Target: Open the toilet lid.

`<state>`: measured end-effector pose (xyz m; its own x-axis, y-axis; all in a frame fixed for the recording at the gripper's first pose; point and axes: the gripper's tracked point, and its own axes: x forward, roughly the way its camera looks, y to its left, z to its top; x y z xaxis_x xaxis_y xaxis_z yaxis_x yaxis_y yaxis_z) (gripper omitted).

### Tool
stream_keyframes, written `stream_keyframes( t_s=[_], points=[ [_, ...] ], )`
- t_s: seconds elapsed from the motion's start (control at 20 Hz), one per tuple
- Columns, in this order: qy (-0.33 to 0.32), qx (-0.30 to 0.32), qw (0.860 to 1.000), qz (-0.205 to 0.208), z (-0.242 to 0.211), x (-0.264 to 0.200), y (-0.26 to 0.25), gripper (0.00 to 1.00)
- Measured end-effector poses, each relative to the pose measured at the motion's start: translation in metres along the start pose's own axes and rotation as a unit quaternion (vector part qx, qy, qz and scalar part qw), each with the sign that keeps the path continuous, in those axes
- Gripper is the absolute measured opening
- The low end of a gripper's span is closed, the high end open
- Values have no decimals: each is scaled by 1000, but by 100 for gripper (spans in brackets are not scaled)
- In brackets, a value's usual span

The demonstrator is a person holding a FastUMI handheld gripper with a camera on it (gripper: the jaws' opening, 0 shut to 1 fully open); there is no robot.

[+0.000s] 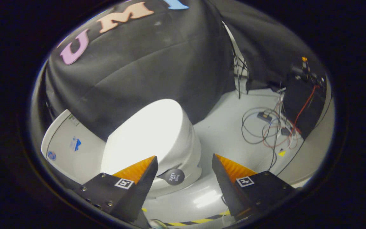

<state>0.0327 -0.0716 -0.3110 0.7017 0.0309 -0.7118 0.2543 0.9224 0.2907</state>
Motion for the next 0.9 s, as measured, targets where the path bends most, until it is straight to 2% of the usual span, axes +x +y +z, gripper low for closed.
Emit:
stream_keyframes(
  t_s=[0.05,0.15,0.3,0.45,0.6,0.7,0.9],
  points=[
    [11,22,1000,0,-5,2,-3,100],
    [20,53,998,0,-11,6,-6,93],
    [34,88,995,11,-18,18,-4,93],
    [78,130,988,35,-45,31,10,93],
    [97,187,976,61,-51,34,24,68],
    [93,199,973,68,-50,35,23,50],
    [107,206,967,101,-51,35,26,50]
  ],
)
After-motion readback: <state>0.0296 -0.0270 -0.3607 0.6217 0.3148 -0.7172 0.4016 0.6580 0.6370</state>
